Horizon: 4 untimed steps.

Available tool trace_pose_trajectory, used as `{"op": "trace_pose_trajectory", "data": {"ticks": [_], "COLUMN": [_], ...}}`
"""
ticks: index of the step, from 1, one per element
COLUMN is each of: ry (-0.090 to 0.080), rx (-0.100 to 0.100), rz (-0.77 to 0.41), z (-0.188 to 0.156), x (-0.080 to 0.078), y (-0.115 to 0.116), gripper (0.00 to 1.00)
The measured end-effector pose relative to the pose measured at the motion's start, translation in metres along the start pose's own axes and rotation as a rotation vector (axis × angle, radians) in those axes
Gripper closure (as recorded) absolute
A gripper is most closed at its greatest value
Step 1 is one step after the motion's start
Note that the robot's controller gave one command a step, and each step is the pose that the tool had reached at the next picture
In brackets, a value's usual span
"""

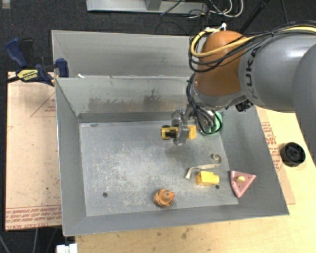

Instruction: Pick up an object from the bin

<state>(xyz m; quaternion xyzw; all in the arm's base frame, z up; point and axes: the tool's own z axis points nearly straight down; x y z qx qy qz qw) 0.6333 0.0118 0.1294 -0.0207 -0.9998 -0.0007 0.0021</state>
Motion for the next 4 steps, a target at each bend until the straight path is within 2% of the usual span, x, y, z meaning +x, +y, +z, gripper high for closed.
{"op": "trace_pose_trajectory", "data": {"ticks": [1, 2, 3, 4], "ry": [-0.02, 0.003, -0.025, 0.012], "rx": [0.0, 0.0, -0.001, 0.0], "rz": [-0.009, 0.0, 0.001, 0.001], "z": [-0.006, -0.035, -0.038, -0.024], "x": [-0.002, 0.005, -0.002, 0.015], "y": [-0.006, -0.006, -0.007, -0.023], "gripper": [1.0, 1.0, 1.0, 1.0]}}
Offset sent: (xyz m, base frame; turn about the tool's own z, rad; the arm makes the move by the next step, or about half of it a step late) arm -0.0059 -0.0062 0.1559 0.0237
